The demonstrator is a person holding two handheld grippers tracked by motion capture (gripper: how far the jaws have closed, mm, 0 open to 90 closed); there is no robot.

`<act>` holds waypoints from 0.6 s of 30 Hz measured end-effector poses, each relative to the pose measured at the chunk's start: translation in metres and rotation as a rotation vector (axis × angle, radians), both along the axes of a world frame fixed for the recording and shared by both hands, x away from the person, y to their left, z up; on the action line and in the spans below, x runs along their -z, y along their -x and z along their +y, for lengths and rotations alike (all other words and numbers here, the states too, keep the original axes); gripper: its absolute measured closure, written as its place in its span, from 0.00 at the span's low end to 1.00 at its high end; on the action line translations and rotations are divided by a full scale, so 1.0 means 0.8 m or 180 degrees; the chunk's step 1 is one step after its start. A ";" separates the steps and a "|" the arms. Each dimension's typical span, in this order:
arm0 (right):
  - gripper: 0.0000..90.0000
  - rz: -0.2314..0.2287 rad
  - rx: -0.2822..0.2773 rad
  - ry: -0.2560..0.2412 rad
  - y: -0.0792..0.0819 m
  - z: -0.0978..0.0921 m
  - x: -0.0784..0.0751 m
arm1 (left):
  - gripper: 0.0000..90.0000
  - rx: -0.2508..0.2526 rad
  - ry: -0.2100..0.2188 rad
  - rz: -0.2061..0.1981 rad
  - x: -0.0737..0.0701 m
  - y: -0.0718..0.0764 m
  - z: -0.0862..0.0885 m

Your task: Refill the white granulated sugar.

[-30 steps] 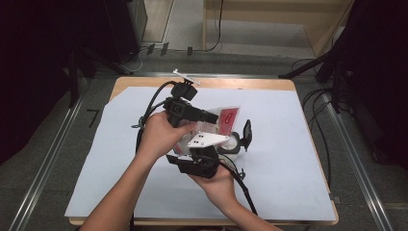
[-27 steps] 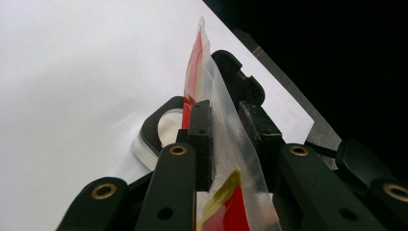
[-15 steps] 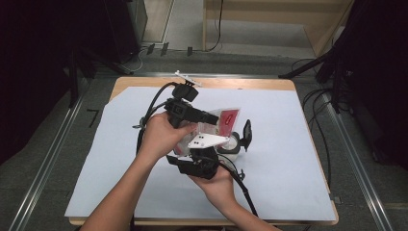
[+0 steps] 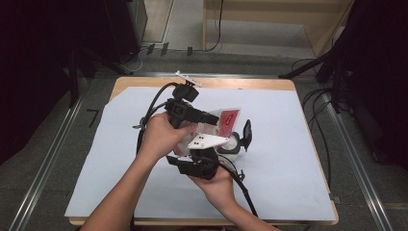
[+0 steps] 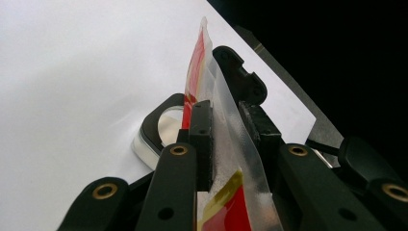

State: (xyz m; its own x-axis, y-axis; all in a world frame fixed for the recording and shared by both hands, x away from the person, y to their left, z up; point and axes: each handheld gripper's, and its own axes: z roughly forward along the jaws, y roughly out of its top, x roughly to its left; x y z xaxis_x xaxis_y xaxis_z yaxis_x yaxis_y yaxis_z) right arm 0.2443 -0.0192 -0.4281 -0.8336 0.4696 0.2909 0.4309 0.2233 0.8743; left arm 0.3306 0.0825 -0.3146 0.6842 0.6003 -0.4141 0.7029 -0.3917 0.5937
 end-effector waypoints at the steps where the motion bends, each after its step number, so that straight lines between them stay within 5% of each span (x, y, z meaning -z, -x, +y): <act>1: 0.71 0.0001 0.0001 -0.0001 0.000 0.000 0.000 | 0.86 -0.0002 0.0004 -0.0002 0.000 0.000 0.000; 18: 0.71 -0.0001 -0.0004 0.0004 0.000 0.000 0.000 | 0.86 0.0001 -0.0001 0.0002 0.000 0.000 0.000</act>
State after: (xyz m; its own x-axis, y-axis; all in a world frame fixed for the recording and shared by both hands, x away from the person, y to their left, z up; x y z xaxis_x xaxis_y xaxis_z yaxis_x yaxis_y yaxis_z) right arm 0.2442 -0.0192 -0.4281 -0.8342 0.4690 0.2902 0.4305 0.2248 0.8742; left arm 0.3306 0.0825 -0.3146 0.6842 0.6002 -0.4144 0.7032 -0.3922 0.5931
